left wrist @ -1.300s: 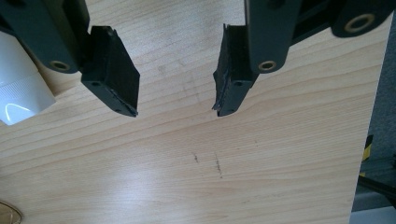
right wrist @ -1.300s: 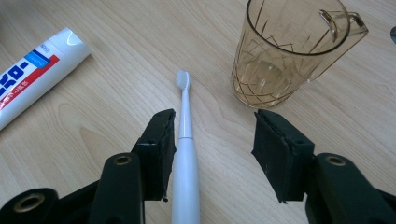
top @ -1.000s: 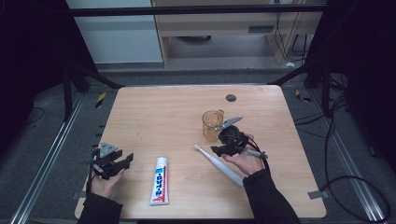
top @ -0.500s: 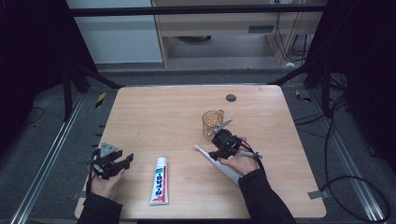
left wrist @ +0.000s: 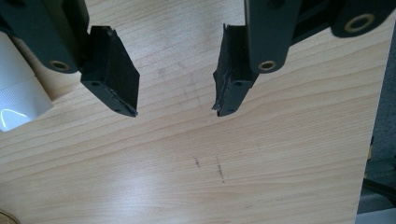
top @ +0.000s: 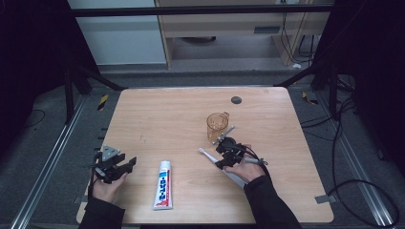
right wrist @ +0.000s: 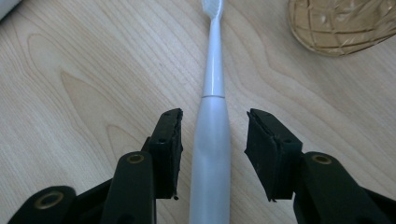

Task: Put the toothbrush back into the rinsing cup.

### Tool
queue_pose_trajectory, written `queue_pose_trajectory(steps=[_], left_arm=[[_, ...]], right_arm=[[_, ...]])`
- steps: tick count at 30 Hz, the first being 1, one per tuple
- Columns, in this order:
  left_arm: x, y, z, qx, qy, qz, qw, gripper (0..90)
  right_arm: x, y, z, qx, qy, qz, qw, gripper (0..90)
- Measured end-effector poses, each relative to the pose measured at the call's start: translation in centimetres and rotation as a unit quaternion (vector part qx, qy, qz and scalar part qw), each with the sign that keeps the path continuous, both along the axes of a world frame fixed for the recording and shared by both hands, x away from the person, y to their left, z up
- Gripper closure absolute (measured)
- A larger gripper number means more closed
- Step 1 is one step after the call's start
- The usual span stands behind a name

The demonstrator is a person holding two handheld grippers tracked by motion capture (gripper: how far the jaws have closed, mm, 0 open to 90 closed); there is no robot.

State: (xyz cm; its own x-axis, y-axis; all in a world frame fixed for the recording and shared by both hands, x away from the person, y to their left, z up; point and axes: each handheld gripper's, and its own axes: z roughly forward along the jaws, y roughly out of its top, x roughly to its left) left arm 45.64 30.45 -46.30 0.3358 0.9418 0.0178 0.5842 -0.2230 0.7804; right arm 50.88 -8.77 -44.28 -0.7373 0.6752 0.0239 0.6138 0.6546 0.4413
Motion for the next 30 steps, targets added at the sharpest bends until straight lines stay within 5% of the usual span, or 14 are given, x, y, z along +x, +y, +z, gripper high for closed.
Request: queue_pose_trajectory(steps=[15, 30], left_arm=[[0.0, -0.1, 0.0, 0.005, 0.002, 0.000, 1.0000, 49.0], [0.0, -0.2, -0.1, 0.003, 0.005, -0.001, 1.0000, 49.2]], right_arm=[[0.2, 0.3, -1.9, -0.017, 0.016, -0.003, 0.9997, 56.4], [0.3, 0.9, -2.8, -0.026, 0.024, -0.011, 0.9993, 67.1]])
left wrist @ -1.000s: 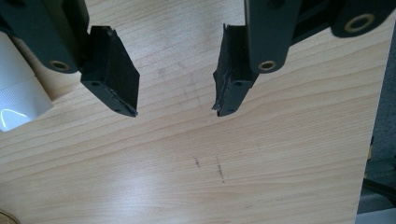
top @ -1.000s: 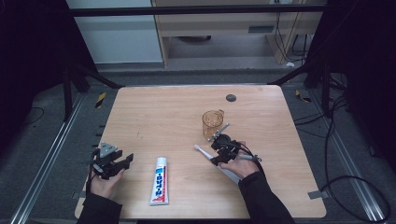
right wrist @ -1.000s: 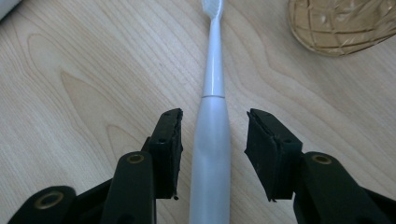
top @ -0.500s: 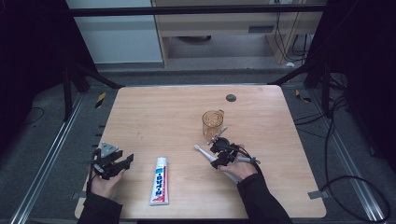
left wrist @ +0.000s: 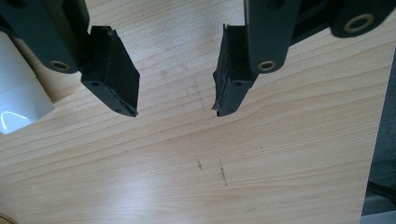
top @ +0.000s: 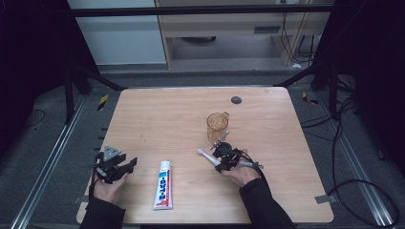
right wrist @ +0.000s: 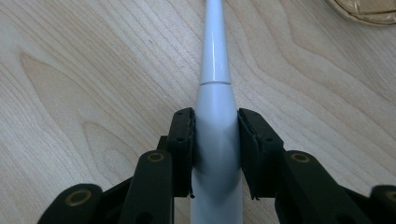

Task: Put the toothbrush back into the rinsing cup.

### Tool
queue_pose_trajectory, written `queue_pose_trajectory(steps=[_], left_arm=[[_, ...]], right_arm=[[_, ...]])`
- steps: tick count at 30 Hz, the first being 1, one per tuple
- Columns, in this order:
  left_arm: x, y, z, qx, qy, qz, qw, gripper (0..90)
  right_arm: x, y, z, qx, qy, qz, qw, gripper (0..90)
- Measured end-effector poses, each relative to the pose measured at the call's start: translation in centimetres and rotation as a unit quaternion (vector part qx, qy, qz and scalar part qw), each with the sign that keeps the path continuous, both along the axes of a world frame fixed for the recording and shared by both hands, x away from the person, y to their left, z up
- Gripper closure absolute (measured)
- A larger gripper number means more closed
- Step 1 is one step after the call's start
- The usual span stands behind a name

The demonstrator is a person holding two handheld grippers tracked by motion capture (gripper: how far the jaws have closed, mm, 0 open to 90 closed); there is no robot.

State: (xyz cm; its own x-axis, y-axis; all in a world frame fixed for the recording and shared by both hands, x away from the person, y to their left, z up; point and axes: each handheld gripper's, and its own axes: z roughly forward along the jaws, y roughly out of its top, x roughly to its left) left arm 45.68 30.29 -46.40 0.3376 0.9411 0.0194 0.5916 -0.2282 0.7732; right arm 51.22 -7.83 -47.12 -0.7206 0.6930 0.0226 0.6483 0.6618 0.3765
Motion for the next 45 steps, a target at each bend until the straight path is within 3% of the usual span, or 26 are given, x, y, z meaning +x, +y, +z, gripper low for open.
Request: queue_pose_trajectory(steps=[2, 5, 14, 26, 33, 36, 38, 40, 42, 43, 44, 45], left_arm=[[0.0, 0.0, 0.0, 0.000, 0.000, 0.000, 1.0000, 49.2], [0.0, -0.1, -0.1, 0.003, 0.002, -0.003, 1.0000, 49.4], [0.0, -0.1, 0.0, 0.000, 0.000, 0.000, 1.0000, 49.5], [0.0, 0.0, 0.0, -0.001, -0.001, 0.001, 1.0000, 49.6], [0.0, 0.0, 0.0, -0.001, -0.002, 0.001, 1.0000, 49.7], [0.0, 0.0, 0.0, -0.002, -0.001, 0.001, 1.0000, 49.7], [0.0, 0.0, 0.0, -0.002, -0.001, 0.001, 1.0000, 49.7], [0.0, 0.0, 0.0, -0.002, -0.002, 0.002, 1.0000, 49.7], [0.0, 0.0, 0.0, -0.002, -0.002, 0.002, 1.0000, 49.7], [0.0, 0.0, 0.0, -0.002, -0.002, 0.002, 1.0000, 49.7], [0.0, 0.0, 0.0, -0.002, -0.001, 0.002, 1.0000, 49.7], [0.0, 0.0, 0.0, -0.002, -0.001, 0.002, 1.0000, 49.7]], right_arm=[[0.0, 0.0, 0.0, 0.001, 0.001, -0.002, 1.0000, 67.2], [-0.1, -0.2, 0.3, 0.006, -0.014, 0.000, 0.9999, 67.3], [-0.9, -0.9, 2.0, 0.046, -0.035, -0.002, 0.9983, 67.5], [-1.6, -2.0, 4.0, 0.092, -0.065, -0.010, 0.9936, 67.6], [-1.8, -2.7, 5.5, 0.126, -0.095, -0.019, 0.9873, 67.6], [-1.9, -2.9, 6.4, 0.154, -0.117, -0.027, 0.9807, 67.6], [-1.9, -3.0, 6.5, 0.159, -0.123, -0.029, 0.9791, 67.6], [-1.9, -3.1, 6.9, 0.183, -0.142, -0.038, 0.9721, 67.6], [-2.0, -3.1, 7.1, 0.190, -0.145, -0.042, 0.9701, 67.6], [-2.0, -3.1, 7.3, 0.202, -0.157, -0.048, 0.9657, 67.6], [-2.0, -3.1, 7.4, 0.207, -0.163, -0.050, 0.9634, 67.5], [-2.0, -3.1, 7.4, 0.207, -0.163, -0.050, 0.9634, 67.5]])
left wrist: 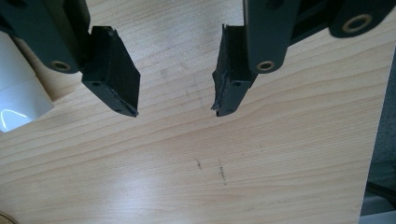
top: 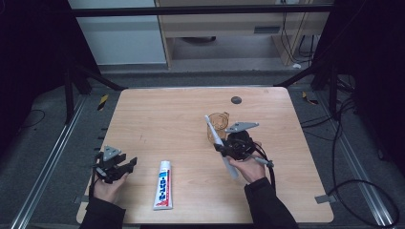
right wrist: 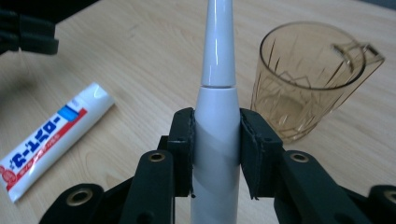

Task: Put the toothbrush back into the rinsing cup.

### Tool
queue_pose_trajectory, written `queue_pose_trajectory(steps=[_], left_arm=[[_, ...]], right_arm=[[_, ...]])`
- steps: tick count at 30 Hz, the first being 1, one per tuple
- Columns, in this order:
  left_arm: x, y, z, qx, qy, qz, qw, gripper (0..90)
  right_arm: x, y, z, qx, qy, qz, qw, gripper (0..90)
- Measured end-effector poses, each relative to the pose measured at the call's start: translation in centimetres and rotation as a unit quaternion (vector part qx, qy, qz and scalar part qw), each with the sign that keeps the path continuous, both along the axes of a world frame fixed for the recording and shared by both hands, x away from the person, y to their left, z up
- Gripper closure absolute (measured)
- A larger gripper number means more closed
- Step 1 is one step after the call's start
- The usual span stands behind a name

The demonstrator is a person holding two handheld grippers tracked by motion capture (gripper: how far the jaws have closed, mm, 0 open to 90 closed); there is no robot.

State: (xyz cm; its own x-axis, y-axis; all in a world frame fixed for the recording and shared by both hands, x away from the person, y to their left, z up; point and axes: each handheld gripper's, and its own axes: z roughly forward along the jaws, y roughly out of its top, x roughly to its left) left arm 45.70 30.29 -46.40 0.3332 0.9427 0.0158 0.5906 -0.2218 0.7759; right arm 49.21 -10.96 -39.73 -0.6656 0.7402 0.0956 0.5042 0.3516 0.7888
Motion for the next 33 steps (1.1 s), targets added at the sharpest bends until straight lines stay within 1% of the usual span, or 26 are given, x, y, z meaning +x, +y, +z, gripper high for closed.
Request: queue_pose_trajectory(steps=[1, 2, 3, 4, 5, 7, 8, 11, 12, 13, 14, 16, 17, 18, 20, 21, 22, 26, 32, 33], left_arm=[[0.0, 0.0, 0.0, 0.000, 0.000, 0.001, 1.0000, 49.7], [0.0, 0.0, 0.0, 0.000, 0.000, 0.001, 1.0000, 49.6], [0.0, 0.0, 0.0, 0.000, -0.001, 0.001, 1.0000, 49.5], [0.0, 0.0, 0.0, 0.000, -0.001, 0.001, 1.0000, 49.5], [0.0, 0.0, 0.0, 0.000, -0.001, 0.001, 1.0000, 49.5], [0.0, 0.0, 0.0, 0.000, -0.001, 0.001, 1.0000, 49.5], [0.0, 0.0, 0.0, 0.000, -0.001, 0.001, 1.0000, 49.5], [0.0, 0.0, 0.0, 0.000, -0.001, 0.001, 1.0000, 49.5], [0.0, 0.0, 0.0, 0.000, -0.001, 0.001, 1.0000, 49.5], [0.0, 0.0, 0.0, 0.000, -0.001, 0.001, 1.0000, 49.5], [0.0, 0.0, 0.0, 0.000, -0.001, 0.001, 1.0000, 49.5], [0.0, 0.1, 0.0, 0.000, -0.001, 0.002, 1.0000, 49.5], [0.0, 0.1, 0.0, 0.000, -0.001, 0.002, 1.0000, 49.5], [0.0, 0.1, 0.0, 0.000, -0.001, 0.002, 1.0000, 49.5], [0.0, 0.1, 0.0, 0.001, -0.001, 0.002, 1.0000, 49.5], [0.0, 0.1, 0.0, 0.001, -0.001, 0.002, 1.0000, 49.4], [0.0, 0.1, 0.0, 0.001, -0.001, 0.003, 1.0000, 49.4], [0.0, 0.1, 0.0, 0.000, -0.002, 0.004, 1.0000, 49.4], [0.0, 0.1, 0.0, -0.001, -0.002, 0.004, 1.0000, 49.4], [0.0, 0.1, 0.0, -0.001, -0.002, 0.004, 1.0000, 49.4]], right_arm=[[0.0, 0.0, 0.2, 0.012, -0.012, -0.007, 0.9998, 67.5], [0.0, 0.0, 0.3, 0.017, -0.018, -0.009, 0.9997, 67.6], [0.0, 0.0, 0.4, 0.022, -0.022, -0.011, 0.9995, 67.5], [0.0, 0.0, 0.4, 0.022, -0.022, -0.011, 0.9995, 67.5], [0.0, 0.0, 0.6, 0.033, -0.032, -0.015, 0.9988, 67.5], [0.0, 0.1, 0.8, 0.046, -0.041, -0.018, 0.9979, 67.5], [0.0, 0.1, 0.8, 0.046, -0.041, -0.018, 0.9979, 67.5], [0.0, 0.2, 1.3, 0.068, -0.062, -0.026, 0.9954, 67.6], [0.0, 0.2, 1.3, 0.068, -0.062, -0.026, 0.9954, 67.6], [0.1, 0.3, 1.5, 0.078, -0.070, -0.029, 0.9941, 67.6], [0.1, 0.4, 1.6, 0.084, -0.073, -0.032, 0.9932, 67.5], [0.2, 0.5, 1.8, 0.092, -0.083, -0.037, 0.9916, 67.5], [0.2, 0.5, 1.8, 0.092, -0.083, -0.037, 0.9916, 67.5], [0.3, 0.6, 2.0, 0.104, -0.092, -0.041, 0.9895, 67.5], [0.4, 0.7, 2.2, 0.112, -0.104, -0.046, 0.9872, 67.5], [0.4, 0.7, 2.2, 0.112, -0.104, -0.046, 0.9872, 67.5], [0.5, 0.8, 2.4, 0.123, -0.114, -0.051, 0.9846, 67.5], [0.8, 1.0, 2.8, 0.144, -0.130, -0.067, 0.9788, 67.5], [1.4, 1.2, 3.6, 0.156, -0.152, -0.084, 0.9723, 67.5], [1.4, 1.2, 3.6, 0.156, -0.152, -0.084, 0.9723, 67.5]])
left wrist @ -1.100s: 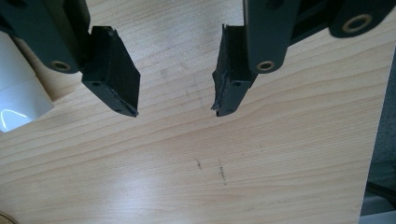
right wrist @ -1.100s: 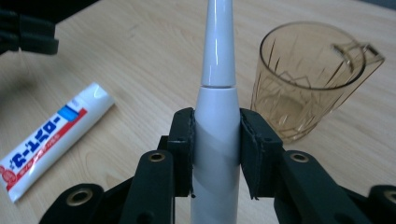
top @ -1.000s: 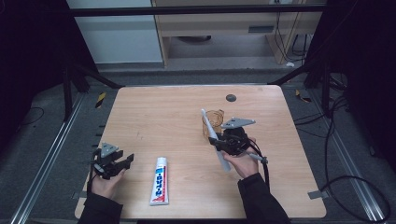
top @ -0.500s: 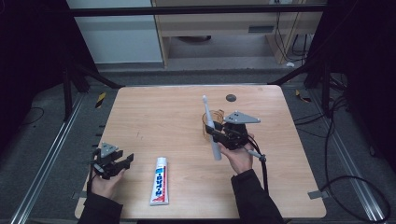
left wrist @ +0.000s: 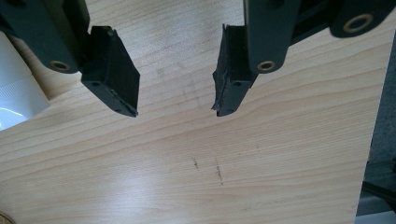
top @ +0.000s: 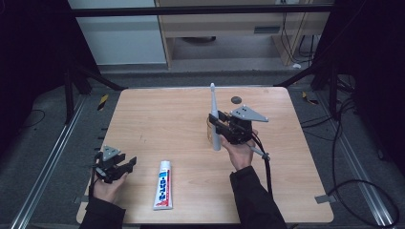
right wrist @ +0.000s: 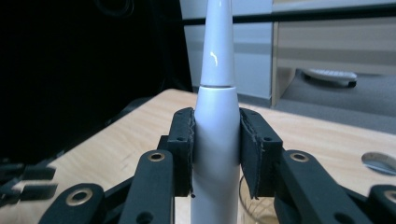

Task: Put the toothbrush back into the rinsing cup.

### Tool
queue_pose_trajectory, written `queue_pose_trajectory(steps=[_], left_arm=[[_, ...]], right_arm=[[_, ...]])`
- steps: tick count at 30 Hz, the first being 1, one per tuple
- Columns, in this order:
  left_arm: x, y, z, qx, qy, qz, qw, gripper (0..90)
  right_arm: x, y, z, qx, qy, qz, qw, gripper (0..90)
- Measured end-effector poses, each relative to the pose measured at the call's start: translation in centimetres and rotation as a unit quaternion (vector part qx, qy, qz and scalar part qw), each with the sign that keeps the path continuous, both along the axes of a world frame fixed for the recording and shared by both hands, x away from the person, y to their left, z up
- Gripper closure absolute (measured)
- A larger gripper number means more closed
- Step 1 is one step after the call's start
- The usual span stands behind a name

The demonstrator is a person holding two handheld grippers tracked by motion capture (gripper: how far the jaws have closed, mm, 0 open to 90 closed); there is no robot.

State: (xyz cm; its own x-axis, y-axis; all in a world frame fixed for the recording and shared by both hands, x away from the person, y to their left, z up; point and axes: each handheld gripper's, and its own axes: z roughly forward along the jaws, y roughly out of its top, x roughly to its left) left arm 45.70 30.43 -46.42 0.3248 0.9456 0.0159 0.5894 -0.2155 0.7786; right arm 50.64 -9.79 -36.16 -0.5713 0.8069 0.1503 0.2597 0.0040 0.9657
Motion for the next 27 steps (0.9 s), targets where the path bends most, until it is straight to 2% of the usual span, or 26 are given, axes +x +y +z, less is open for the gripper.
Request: queue_pose_trajectory(steps=[4, 12, 27], left_arm=[[0.0, 0.0, 0.0, 0.000, 0.000, 0.001, 1.0000, 49.4], [0.0, 0.1, 0.0, 0.000, -0.001, 0.002, 1.0000, 49.4], [0.0, 0.1, 0.0, -0.001, -0.003, 0.003, 1.0000, 49.4]], right_arm=[[0.7, 0.1, 0.3, 0.006, -0.012, -0.015, 0.9998, 67.5], [1.8, 0.2, 0.4, 0.017, -0.019, -0.033, 0.9991, 67.5], [4.1, -0.3, 0.4, 0.043, -0.038, -0.076, 0.9954, 67.4]])
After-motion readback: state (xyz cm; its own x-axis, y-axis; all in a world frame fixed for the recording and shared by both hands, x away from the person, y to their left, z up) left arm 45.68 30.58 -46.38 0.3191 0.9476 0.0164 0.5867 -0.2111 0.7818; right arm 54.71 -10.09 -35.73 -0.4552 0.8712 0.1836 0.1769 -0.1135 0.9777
